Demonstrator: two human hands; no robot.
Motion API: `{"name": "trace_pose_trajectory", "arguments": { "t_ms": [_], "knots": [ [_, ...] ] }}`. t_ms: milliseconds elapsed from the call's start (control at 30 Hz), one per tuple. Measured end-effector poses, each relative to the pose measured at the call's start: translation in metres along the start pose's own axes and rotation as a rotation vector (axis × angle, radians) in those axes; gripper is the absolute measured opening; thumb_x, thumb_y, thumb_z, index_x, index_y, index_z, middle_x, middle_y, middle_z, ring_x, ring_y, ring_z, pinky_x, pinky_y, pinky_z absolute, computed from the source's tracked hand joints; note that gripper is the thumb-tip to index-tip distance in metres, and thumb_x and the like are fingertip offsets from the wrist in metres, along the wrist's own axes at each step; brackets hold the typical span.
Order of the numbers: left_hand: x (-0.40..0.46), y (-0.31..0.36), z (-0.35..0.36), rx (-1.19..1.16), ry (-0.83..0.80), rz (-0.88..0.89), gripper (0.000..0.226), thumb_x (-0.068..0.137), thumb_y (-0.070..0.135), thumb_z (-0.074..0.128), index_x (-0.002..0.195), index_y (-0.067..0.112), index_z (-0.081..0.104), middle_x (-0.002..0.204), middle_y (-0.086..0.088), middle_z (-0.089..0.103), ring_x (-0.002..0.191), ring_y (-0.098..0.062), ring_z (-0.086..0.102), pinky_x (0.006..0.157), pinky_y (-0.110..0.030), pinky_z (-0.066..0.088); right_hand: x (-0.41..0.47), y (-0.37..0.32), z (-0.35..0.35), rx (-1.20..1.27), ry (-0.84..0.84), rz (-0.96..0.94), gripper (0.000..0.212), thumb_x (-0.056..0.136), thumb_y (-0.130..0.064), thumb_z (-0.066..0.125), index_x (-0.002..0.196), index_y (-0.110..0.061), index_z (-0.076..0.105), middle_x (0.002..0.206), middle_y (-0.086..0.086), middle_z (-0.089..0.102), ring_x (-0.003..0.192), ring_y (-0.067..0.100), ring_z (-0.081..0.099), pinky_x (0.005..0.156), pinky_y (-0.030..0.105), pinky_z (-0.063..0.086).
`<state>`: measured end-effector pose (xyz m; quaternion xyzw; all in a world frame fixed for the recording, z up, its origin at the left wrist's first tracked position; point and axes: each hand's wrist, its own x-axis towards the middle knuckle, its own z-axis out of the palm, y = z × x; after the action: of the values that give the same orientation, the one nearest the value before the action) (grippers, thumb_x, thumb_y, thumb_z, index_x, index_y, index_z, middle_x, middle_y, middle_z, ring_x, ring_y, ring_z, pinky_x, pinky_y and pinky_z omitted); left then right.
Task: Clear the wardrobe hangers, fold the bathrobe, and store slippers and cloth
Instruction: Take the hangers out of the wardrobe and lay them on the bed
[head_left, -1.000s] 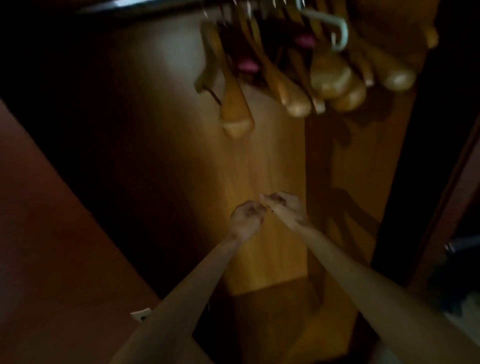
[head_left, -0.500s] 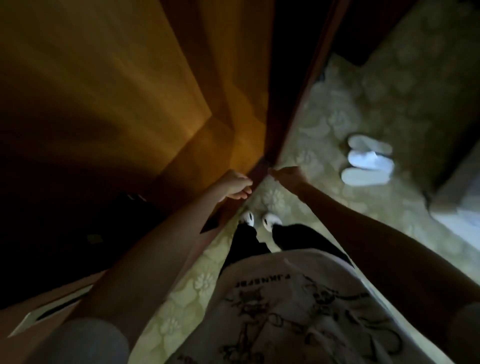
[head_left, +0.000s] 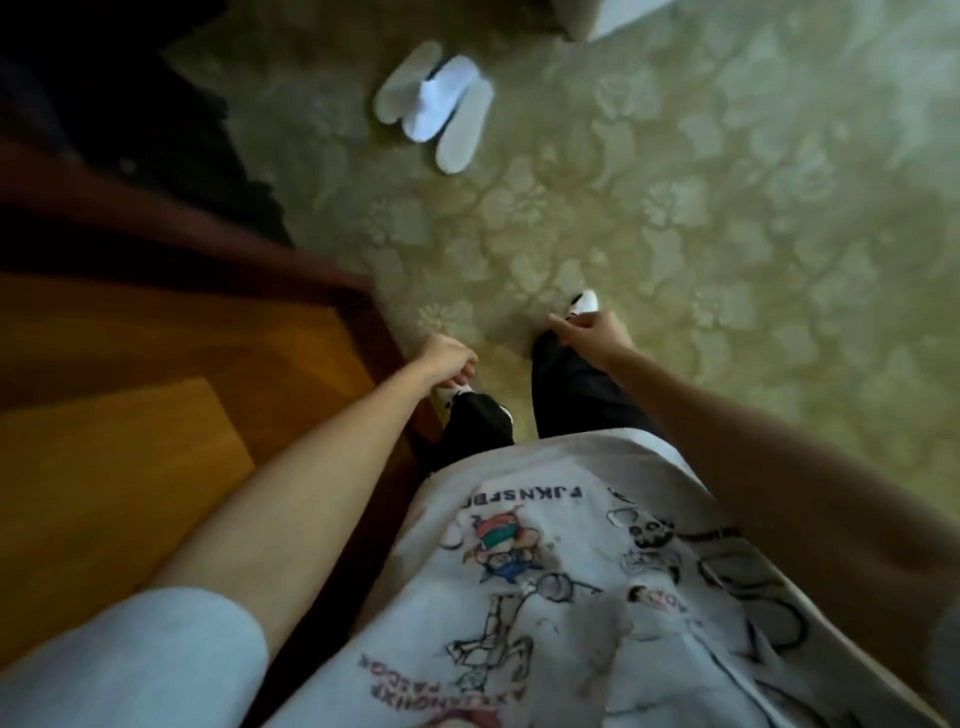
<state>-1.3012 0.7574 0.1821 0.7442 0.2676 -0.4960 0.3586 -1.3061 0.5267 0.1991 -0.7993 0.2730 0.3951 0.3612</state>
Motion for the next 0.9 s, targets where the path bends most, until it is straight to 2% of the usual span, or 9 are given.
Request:
{"name": "trace_pose_trajectory", "arguments": {
  "t_ms": [100, 167, 267, 400, 500, 633, 800, 900],
  "knots": [
    [0.015, 0.064, 0.03, 0.194, -0.083, 0.038, 0.013, 0.093, 0.014, 0.066, 0.096, 0.003, 0.074, 0.073, -0.006, 0.068, 0.053, -0.014, 0.058, 0.045, -0.02, 0.044, 0.0, 0.057, -0.041, 0.168, 0.079, 0.128, 0.047, 0.093, -0.056, 0.059, 0.077, -0.014, 0.072, 0.062, -0.004, 0.061, 0.06, 0.013, 0.056, 0.054, 0.024, 0.042],
    [0.022, 0.116, 0.055, 0.305, -0.117, 0.07, 0.012, 0.092, 0.014, 0.067, 0.094, 0.004, 0.075, 0.071, -0.006, 0.068, 0.052, -0.014, 0.057, 0.047, -0.023, 0.043, 0.002, 0.098, -0.066, 0.292, 0.135, 0.209, 0.049, 0.09, -0.059, 0.061, 0.075, -0.014, 0.074, 0.071, 0.001, 0.072, 0.07, 0.02, 0.067, 0.065, 0.031, 0.054],
    [0.028, 0.195, 0.102, 0.448, -0.138, 0.151, 0.011, 0.092, 0.013, 0.066, 0.088, 0.007, 0.074, 0.069, -0.004, 0.067, 0.051, -0.014, 0.057, 0.048, -0.022, 0.043, 0.004, 0.155, -0.103, 0.455, 0.171, 0.318, 0.049, 0.091, -0.055, 0.061, 0.086, -0.008, 0.075, 0.087, 0.01, 0.077, 0.073, 0.021, 0.068, 0.078, 0.041, 0.059],
    [0.033, 0.29, 0.158, 0.569, -0.197, 0.299, 0.015, 0.095, 0.011, 0.062, 0.088, 0.006, 0.074, 0.071, -0.006, 0.065, 0.049, -0.014, 0.055, 0.046, -0.021, 0.041, 0.006, 0.205, -0.157, 0.591, 0.211, 0.39, 0.041, 0.097, -0.04, 0.059, 0.097, -0.002, 0.074, 0.09, 0.01, 0.076, 0.071, 0.02, 0.065, 0.078, 0.038, 0.058],
    [0.036, 0.347, 0.183, 0.625, -0.204, 0.374, 0.015, 0.096, 0.012, 0.062, 0.094, 0.006, 0.075, 0.073, -0.006, 0.066, 0.05, -0.013, 0.056, 0.047, -0.021, 0.044, 0.022, 0.224, -0.201, 0.64, 0.214, 0.421, 0.036, 0.098, -0.035, 0.059, 0.098, -0.001, 0.074, 0.088, 0.011, 0.074, 0.068, 0.02, 0.062, 0.068, 0.033, 0.056],
    [0.048, 0.405, 0.19, 0.673, -0.179, 0.389, 0.016, 0.097, 0.012, 0.06, 0.091, 0.008, 0.074, 0.076, -0.006, 0.068, 0.053, -0.014, 0.058, 0.047, -0.022, 0.045, 0.065, 0.207, -0.274, 0.646, 0.201, 0.371, 0.035, 0.097, -0.033, 0.06, 0.101, -0.001, 0.073, 0.083, 0.007, 0.072, 0.064, 0.016, 0.061, 0.06, 0.027, 0.052],
    [0.089, 0.457, 0.174, 0.603, -0.103, 0.269, 0.016, 0.097, 0.012, 0.059, 0.097, 0.003, 0.073, 0.083, -0.012, 0.069, 0.055, -0.017, 0.058, 0.053, -0.026, 0.047, 0.135, 0.135, -0.388, 0.583, 0.183, 0.158, 0.027, 0.097, -0.031, 0.059, 0.102, -0.007, 0.072, 0.085, 0.004, 0.073, 0.07, 0.015, 0.064, 0.067, 0.03, 0.055],
    [0.117, 0.495, 0.165, 0.547, -0.076, 0.184, 0.018, 0.098, 0.012, 0.057, 0.101, 0.001, 0.071, 0.079, -0.008, 0.067, 0.058, -0.016, 0.058, 0.053, -0.024, 0.047, 0.183, 0.091, -0.458, 0.52, 0.159, 0.056, 0.024, 0.096, -0.029, 0.059, 0.098, -0.009, 0.072, 0.084, 0.003, 0.073, 0.069, 0.014, 0.064, 0.063, 0.026, 0.054]
  ]
}}
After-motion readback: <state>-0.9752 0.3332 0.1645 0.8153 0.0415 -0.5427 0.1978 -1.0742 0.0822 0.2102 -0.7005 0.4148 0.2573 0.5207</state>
